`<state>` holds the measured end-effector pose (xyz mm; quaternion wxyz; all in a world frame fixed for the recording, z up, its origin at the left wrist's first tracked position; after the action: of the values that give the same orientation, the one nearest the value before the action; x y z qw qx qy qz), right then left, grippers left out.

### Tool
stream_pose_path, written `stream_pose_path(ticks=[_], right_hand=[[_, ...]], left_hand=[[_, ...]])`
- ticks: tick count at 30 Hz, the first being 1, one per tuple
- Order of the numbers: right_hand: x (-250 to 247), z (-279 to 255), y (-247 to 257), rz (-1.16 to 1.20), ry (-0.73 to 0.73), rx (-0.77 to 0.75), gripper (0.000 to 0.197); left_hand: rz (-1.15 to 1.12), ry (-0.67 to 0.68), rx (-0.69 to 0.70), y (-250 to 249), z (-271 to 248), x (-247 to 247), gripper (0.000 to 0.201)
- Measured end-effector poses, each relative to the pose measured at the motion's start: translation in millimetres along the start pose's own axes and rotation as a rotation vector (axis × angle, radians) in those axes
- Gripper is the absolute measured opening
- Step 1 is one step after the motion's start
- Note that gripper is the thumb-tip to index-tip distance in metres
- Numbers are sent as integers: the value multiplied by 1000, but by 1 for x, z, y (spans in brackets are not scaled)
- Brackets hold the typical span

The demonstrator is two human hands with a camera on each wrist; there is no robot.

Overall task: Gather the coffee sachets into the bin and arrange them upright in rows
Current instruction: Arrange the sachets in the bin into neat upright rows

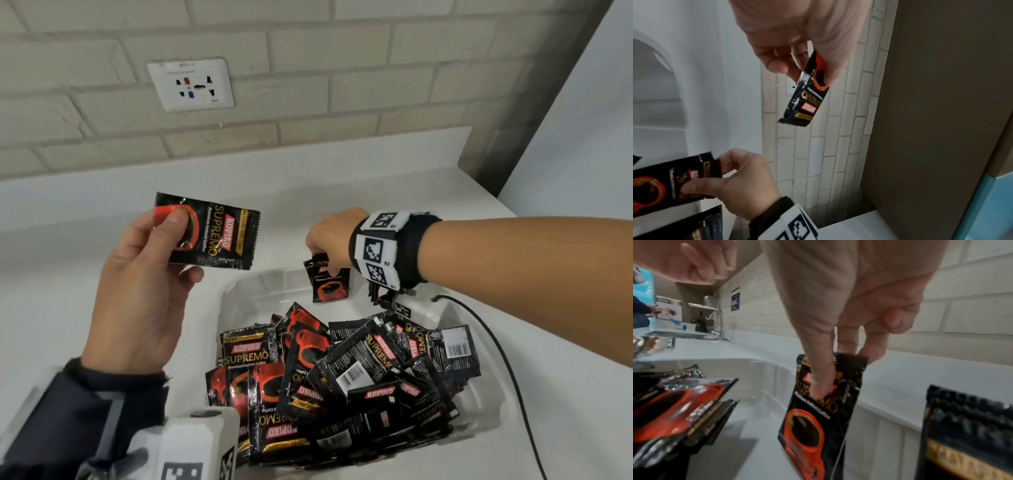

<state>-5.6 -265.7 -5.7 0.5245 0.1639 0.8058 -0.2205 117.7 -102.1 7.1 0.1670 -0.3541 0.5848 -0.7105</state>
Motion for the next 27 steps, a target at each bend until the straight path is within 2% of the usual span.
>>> stream_pose_path(ticks=[6, 8, 12, 17, 19, 23, 25, 27], right_hand=[[7, 7, -2, -62, 42, 7, 37], [10, 8, -2, -116, 26, 2, 31], [12, 6, -1, -194, 0, -16, 21], [9, 6, -1, -219, -17, -25, 22], [8, 7, -2, -201, -38, -38, 28], [-2, 5, -7, -133, -13, -27, 48], [-15, -2, -11, -67, -50, -2, 46], [-31, -13, -19, 72, -163, 31, 36]], left_hand=[[-11, 26, -34, 6, 1, -1, 19], [-10, 35, -37, 7, 1, -1, 25], [-8, 42, -33, 7, 0, -2, 18], [-13, 58, -44, 7, -1, -5, 27], [-8, 57, -50, 8, -1, -5, 28], [-1, 44, -77, 11, -1, -2, 17], [-2, 47, -97, 12, 1, 0, 16], [-11, 65, -130, 12, 2, 3, 15]])
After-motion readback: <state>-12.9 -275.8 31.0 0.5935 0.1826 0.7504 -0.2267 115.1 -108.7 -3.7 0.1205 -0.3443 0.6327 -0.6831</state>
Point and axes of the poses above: each hand's wrist, its own z-axis towards the middle knuckle, its own x-axis out of the palm, y = z × x, the point moved 2 cm from there along z, towards the middle knuckle
